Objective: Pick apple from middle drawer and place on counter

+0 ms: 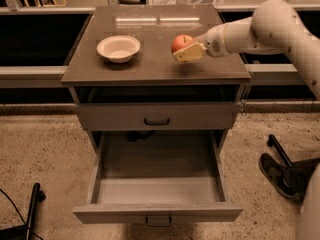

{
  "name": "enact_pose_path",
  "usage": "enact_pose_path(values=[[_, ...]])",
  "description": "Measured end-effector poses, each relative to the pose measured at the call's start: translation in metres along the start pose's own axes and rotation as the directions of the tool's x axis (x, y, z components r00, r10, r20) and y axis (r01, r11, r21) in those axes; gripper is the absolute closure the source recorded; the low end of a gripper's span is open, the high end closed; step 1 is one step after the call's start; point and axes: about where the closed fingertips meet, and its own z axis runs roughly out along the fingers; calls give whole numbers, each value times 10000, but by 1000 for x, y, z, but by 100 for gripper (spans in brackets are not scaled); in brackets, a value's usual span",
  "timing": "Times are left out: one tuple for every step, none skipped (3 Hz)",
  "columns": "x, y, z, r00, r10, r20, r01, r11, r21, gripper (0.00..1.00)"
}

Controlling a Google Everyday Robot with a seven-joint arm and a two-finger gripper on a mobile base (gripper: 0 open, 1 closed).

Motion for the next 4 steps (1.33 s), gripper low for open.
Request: enact_pose_path(values=[[-1,-14,43,9995,105,-295,-80,9964,844,59],[-3,-14,47,9996,103,-254,-81,9961,881,35],[-3,-13,47,9996,104,-260,-81,9963,857,12],[-3,-13,47,9996,104,-260,-81,9963,857,0]])
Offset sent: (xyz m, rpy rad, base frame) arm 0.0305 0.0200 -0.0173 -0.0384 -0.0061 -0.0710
